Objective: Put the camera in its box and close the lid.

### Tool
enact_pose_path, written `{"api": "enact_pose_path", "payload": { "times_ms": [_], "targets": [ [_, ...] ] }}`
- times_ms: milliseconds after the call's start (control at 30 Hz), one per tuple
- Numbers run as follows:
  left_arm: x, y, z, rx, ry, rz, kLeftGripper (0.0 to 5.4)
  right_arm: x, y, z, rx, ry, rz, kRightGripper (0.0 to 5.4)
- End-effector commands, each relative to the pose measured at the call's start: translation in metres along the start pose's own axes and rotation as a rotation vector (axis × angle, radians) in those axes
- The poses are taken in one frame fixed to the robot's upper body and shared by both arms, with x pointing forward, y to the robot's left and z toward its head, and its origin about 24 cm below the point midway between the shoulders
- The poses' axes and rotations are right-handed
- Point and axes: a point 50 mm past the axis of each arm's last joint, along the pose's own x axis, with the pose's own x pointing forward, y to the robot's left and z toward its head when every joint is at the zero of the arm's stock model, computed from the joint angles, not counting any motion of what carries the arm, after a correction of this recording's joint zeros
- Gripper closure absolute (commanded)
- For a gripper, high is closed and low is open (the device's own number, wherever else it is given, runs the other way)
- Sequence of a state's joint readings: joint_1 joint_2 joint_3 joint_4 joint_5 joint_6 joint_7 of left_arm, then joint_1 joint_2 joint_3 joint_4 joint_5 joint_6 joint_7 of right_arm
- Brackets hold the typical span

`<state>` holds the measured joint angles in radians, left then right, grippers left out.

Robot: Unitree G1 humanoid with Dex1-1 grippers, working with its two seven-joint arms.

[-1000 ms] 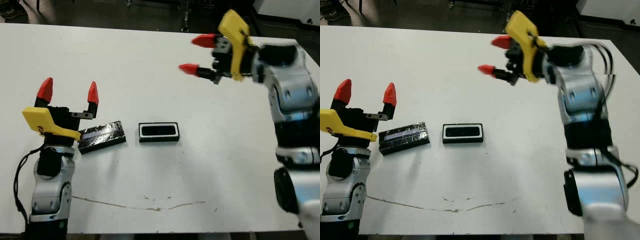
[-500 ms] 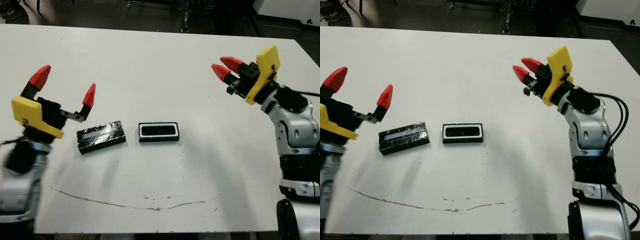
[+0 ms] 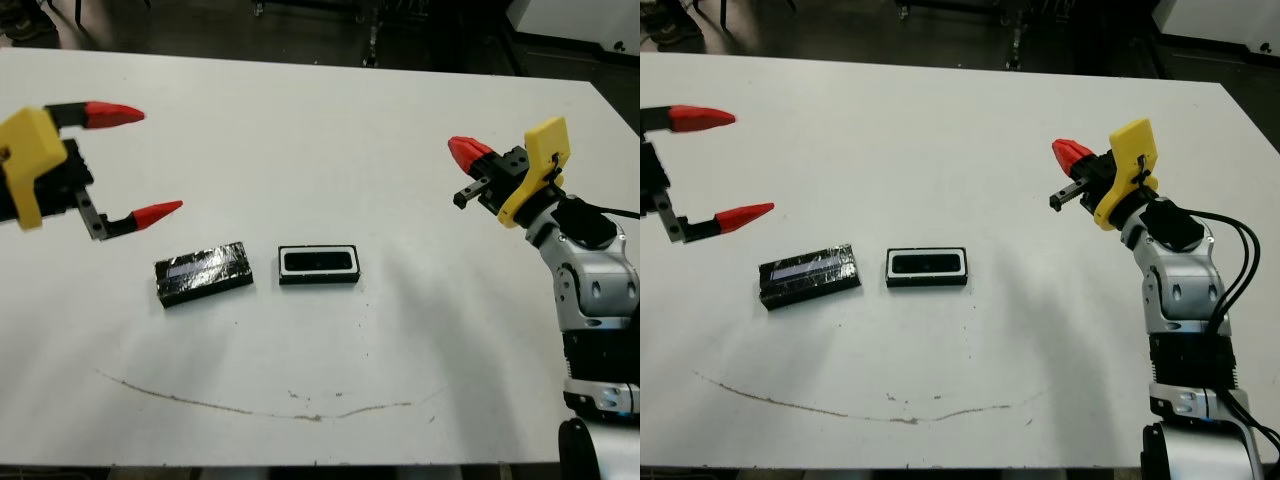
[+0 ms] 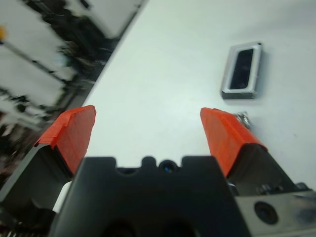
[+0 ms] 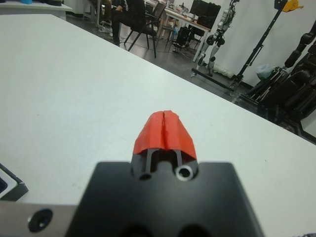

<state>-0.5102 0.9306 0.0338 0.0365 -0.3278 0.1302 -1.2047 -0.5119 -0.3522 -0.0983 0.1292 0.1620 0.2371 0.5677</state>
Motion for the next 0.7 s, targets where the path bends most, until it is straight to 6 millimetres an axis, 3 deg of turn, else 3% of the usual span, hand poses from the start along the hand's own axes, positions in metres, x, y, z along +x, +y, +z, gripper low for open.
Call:
{"api": "enact_pose_path", "payload": {
  "times_ms": [33, 333, 700],
  "targets": [
    [0.011, 0.002, -0.013, -0.058, -0.017, -0.109, 0.00, -0.004, -0.002, -0.005, 0.008, 0.029, -0.006, 5.39],
    [0.036, 0.002, -0.032, -0.268, -0.052, -0.235, 0.00, -0.005, -0.002, -0.005, 0.043, 0.042, -0.011, 5.39],
    [0.051, -0.019, -0.054, -0.368, -0.023, -0.330, 0.00, -0.004, -0.002, -0.006, 0.018, 0.041, -0.015, 5.39]
  ]
}}
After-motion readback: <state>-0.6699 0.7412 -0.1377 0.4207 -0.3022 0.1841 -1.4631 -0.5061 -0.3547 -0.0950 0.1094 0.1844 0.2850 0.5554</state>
